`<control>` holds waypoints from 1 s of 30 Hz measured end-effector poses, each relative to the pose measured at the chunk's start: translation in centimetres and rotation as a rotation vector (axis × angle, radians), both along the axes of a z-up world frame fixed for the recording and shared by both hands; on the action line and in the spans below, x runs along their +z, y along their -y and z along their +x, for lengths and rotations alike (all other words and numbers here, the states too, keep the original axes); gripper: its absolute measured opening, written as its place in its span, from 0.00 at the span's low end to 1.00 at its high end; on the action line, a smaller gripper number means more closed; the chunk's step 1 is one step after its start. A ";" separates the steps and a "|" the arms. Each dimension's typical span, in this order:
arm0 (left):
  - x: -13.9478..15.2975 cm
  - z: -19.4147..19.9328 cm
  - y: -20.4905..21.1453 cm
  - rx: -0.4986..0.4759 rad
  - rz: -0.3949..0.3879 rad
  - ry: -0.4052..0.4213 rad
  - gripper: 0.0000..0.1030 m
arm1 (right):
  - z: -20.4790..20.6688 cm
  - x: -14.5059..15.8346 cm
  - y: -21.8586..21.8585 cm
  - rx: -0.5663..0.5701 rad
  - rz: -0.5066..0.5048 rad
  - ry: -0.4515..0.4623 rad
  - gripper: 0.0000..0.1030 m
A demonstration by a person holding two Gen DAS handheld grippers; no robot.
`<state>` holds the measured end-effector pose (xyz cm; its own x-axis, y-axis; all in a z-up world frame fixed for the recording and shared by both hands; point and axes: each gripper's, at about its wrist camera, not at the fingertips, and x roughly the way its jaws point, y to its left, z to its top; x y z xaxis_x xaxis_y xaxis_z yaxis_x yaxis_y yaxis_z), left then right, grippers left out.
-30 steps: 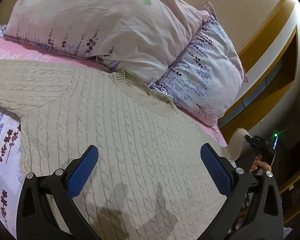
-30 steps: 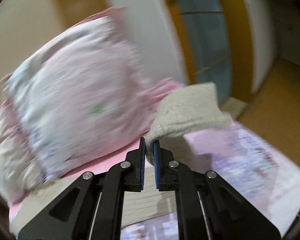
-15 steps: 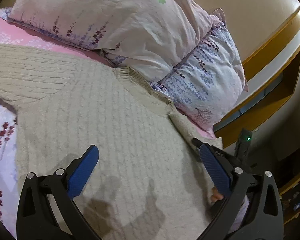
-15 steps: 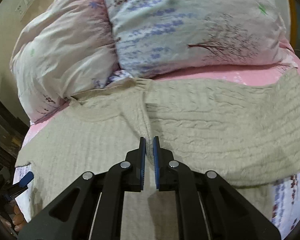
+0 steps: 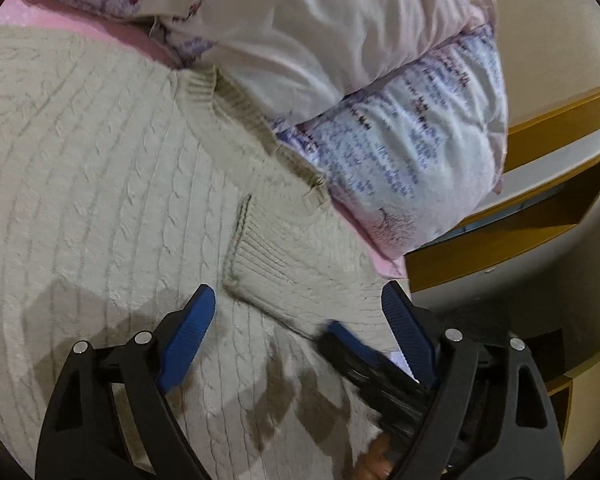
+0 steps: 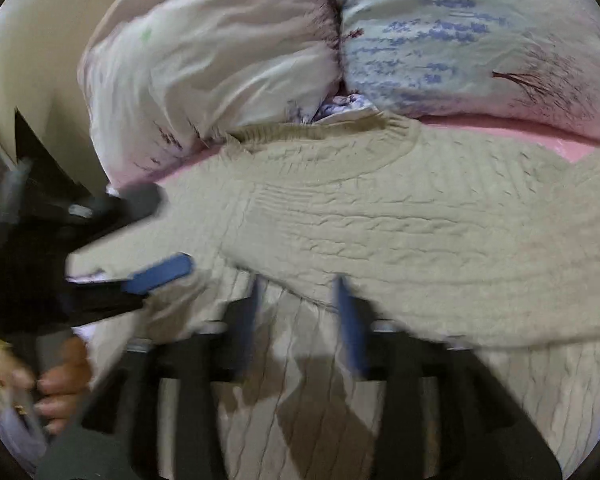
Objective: Fold small clothes
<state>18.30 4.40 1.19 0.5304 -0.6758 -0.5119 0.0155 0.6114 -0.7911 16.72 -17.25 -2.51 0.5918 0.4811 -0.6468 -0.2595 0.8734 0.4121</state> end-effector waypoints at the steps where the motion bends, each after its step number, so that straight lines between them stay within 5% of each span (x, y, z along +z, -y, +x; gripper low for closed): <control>1: -0.2 0.2 0.1 0.004 0.005 -0.010 0.84 | -0.8 0.7 1.4 -0.030 0.030 0.023 0.53; 8: -1.1 2.2 2.0 0.005 0.049 -0.060 0.72 | -5.5 3.1 10.9 -0.262 0.014 0.104 0.57; 15: -2.2 4.6 3.3 -0.040 0.099 -0.098 0.08 | -8.3 2.2 18.4 -0.470 -0.026 0.062 0.57; 22: 1.4 4.4 -1.8 0.086 0.115 0.032 0.07 | -7.6 0.7 17.6 -0.484 -0.190 0.037 0.49; 30: 0.9 4.0 -6.9 0.188 0.145 -0.011 0.07 | -5.2 -0.9 14.5 -0.385 -0.316 0.000 0.37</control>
